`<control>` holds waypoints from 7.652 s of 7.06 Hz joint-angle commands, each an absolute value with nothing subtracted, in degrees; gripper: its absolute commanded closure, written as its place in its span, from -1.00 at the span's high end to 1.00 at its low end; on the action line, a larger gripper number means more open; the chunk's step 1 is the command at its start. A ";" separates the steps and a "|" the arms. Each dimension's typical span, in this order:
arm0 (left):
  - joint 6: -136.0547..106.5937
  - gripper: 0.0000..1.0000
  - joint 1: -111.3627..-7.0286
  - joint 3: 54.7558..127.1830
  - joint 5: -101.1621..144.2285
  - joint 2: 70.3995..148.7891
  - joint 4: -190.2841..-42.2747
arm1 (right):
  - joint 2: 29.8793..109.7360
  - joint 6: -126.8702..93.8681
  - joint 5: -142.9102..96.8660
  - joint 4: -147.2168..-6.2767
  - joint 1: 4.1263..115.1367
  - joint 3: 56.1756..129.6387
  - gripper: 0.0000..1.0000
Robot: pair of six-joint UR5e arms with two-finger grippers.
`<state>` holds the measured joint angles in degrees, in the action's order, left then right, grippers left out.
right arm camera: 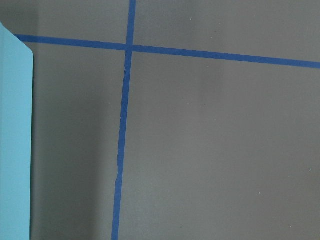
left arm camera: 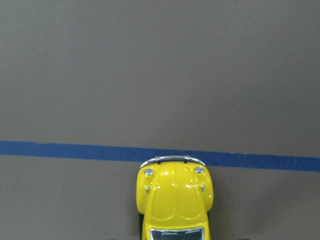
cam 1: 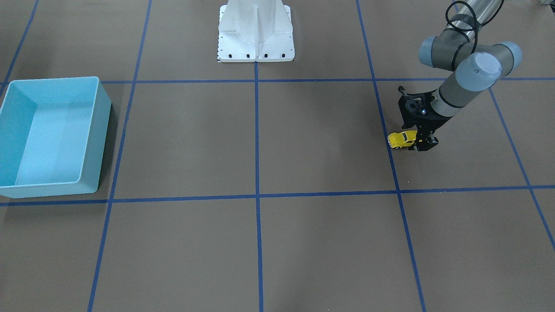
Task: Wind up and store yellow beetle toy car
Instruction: 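Roll the car forward along the table toward the box with the left gripper, then pull the car back toward the left arm, pressing it down, then keep dragging the car backward with the left gripper to wind it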
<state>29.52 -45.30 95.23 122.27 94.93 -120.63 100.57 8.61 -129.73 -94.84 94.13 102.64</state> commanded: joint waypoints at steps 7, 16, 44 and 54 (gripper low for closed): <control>29.27 -0.73 -40.36 100.63 123.14 101.31 -122.35 | 100.63 8.61 -129.73 -94.83 94.13 102.66 0.99; 29.71 -0.74 -35.77 98.96 124.36 99.93 -122.17 | 100.72 8.61 -129.81 -94.83 94.13 102.66 0.99; 30.59 -0.74 -41.04 97.73 127.35 86.14 -133.50 | 100.72 8.70 -129.99 -94.92 94.13 103.71 0.99; 37.00 -0.73 -44.03 97.38 128.76 82.88 -133.68 | 100.72 8.70 -129.99 -94.83 94.13 103.71 0.99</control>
<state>36.16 -43.67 97.45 128.71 83.39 -133.68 100.69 8.69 -129.99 -94.84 94.13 103.71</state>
